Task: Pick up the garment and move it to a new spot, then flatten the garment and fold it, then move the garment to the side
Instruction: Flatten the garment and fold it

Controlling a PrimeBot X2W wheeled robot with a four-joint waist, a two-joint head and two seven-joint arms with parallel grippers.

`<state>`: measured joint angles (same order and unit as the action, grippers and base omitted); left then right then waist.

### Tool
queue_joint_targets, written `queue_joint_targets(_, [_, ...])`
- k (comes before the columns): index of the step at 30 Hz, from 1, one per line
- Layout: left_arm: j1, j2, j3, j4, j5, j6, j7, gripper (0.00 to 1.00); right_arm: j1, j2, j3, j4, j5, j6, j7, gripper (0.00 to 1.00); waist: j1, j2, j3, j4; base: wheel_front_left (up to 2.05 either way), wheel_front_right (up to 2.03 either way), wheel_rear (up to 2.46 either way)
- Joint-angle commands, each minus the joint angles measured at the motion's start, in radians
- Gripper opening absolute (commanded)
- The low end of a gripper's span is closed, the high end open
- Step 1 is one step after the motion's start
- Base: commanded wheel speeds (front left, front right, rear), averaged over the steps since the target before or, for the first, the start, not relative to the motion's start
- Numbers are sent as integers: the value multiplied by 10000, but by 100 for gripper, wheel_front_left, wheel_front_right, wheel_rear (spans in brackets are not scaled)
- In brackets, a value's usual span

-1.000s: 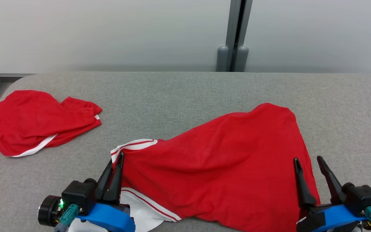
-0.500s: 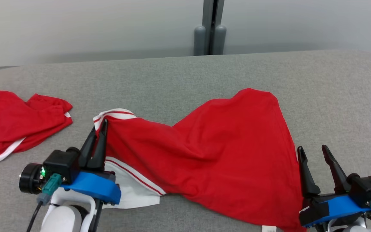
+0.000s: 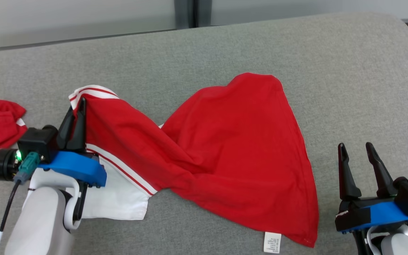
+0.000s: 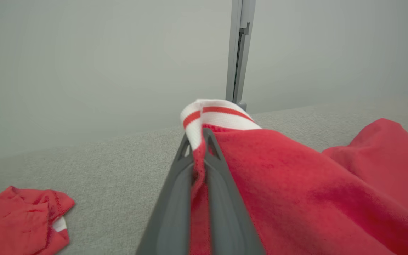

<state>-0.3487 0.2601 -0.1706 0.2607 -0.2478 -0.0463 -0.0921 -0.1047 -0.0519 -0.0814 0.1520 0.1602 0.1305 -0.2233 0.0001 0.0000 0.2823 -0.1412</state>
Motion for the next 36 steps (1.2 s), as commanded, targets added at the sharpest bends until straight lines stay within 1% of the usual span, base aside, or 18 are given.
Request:
queue_joint_targets(1, [-340, 68, 56, 276, -47, -43, -146, 0, -247, -25, -33, 43, 30, 3, -90, 100, -1, 0, 95, -57, 0, 0, 0])
queue_joint_targets(4, [-680, 107, 90, 988, -61, -85, -396, 0, -311, -22, -35, 120, 59, 3, -154, 100, -1, 0, 240, -164, 0, 0, 0])
queue_joint_targets(7, [-970, 29, -1, 1701, -62, -145, -642, 0, -395, -21, -33, 167, 43, 3, -202, 100, -1, 0, 304, -207, 0, 0, 0])
queue_joint_targets(8, [-1038, 5, -38, 1916, -45, -158, -747, 51, -415, -19, -26, 185, 30, 3, -225, 100, -1, 0, 308, -216, 0, 0, 0])
queue_joint_targets(9, [-1098, -32, -51, 2146, -66, -160, -826, 100, -419, -17, -34, 200, 12, 3, -243, 100, -1, 0, 306, -219, 0, 0, 0])
queue_joint_targets(13, [-1200, -158, -96, 2827, -106, -137, -1230, 100, -381, -8, -101, 302, -29, 3, -260, 100, -1, 0, 190, -136, 0, 0, 0])
queue_joint_targets(17, [-896, -286, -12, 3009, -90, -2, -1599, 100, -266, -6, -133, 403, -88, 3, -241, 100, -1, 0, -91, 63, 0, 0, 0])
queue_joint_targets(20, [-369, -472, 267, 2509, -138, 153, -1732, 100, -157, -11, -153, 458, -125, 3, -145, 100, -1, 0, -452, 333, 0, 0, 0])
queue_joint_targets(27, [1263, -948, 1059, 202, 326, 371, -1739, 100, 18, -60, -225, 423, -161, 5, 66, 100, -1, 0, -861, 797, 0, 0, 0])
queue_joint_targets(31, [2096, -1279, 1363, -627, 641, 349, -1739, 100, 168, -86, -330, 397, -169, 3, 183, 100, -1, 0, -1080, 1034, 0, 0, 0])
queue_joint_targets(36, [2841, -1561, 1564, -1125, 908, 281, -1742, 100, 350, -81, -408, 352, -194, 3, 342, 100, -1, 0, -1316, 1263, 0, 0, 0])
